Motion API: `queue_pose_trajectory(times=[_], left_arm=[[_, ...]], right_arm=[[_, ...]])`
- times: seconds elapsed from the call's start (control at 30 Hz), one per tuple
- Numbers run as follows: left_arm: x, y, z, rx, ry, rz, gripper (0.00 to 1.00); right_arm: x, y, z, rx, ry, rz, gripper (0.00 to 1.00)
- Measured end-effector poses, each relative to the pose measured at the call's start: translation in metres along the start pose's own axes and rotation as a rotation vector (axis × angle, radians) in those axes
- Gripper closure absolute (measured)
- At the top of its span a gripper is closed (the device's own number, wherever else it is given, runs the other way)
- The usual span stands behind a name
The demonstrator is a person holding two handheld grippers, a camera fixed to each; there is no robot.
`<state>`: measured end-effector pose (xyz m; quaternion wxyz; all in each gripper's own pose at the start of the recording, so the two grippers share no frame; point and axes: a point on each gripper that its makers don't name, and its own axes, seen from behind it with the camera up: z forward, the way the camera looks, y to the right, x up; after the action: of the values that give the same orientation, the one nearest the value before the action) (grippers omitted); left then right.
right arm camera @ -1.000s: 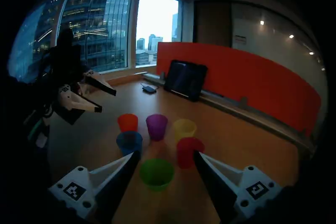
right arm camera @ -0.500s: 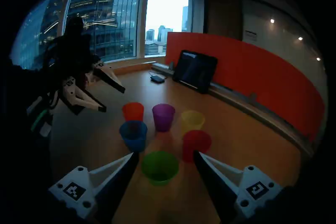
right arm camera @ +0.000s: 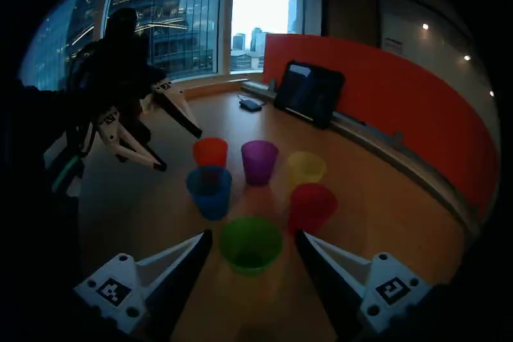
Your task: Pour water
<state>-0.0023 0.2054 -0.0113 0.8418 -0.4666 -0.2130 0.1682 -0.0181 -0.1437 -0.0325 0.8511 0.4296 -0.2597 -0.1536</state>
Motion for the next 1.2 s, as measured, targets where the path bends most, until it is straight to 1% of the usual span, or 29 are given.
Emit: queue_pose_trajectory(times=[0.27, 0.7, 0.97, 1.2], left_arm=[[-0.006, 0.002, 0.012, -0.025, -0.037, 0.017, 0.02], [-0.013, -0.002, 0.030, -0.041, -0.083, 0.026, 0.01], [-0.017, -0.003, 0.041, -0.056, -0.111, 0.029, 0.01], [-0.024, 0.000, 0.050, -0.070, -0.137, 0.035, 0.01]], right_arm=[[-0.011, -0.003, 0.006, 0.019, -0.036, -0.017, 0.00], [-0.023, -0.004, 0.016, 0.033, -0.084, -0.027, 0.00], [-0.030, -0.004, 0.022, 0.036, -0.104, -0.024, 0.00], [-0.035, -0.003, 0.026, 0.037, -0.117, -0.021, 0.00]])
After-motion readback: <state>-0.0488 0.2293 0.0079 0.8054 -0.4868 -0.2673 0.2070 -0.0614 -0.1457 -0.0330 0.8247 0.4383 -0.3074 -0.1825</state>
